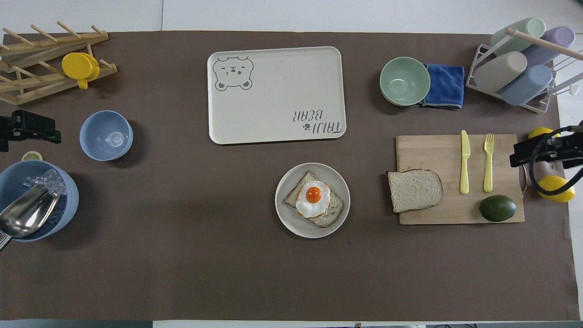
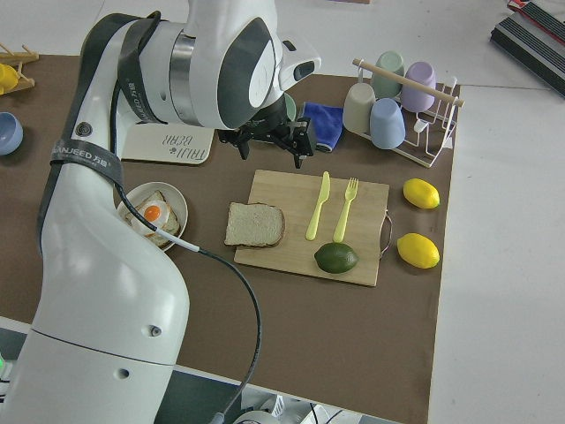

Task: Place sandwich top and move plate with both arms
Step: 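Move the right gripper from rest toward the bread slice on the board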

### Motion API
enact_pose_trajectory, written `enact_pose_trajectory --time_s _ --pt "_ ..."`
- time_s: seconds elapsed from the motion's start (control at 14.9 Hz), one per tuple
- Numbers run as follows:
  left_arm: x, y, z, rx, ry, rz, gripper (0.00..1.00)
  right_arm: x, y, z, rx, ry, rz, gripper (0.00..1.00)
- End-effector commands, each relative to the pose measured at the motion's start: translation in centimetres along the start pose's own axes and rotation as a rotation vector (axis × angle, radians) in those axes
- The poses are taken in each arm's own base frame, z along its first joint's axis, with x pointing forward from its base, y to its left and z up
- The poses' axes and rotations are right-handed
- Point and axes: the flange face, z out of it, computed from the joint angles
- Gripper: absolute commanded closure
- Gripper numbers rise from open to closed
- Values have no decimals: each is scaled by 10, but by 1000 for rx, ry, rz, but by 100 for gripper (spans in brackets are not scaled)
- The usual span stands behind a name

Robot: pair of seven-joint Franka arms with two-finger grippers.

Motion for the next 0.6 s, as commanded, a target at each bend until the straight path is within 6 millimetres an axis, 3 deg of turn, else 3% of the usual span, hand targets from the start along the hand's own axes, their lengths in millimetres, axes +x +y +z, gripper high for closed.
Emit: enact_pose_trajectory --time_s 0.0,0.54 --pt "-5 -4 -2 5 5 1 0 3 0 -3 2 2 -18 0" --pt "-5 -4 -1 3 4 -1 0 0 1 -1 10 -4 -21 0"
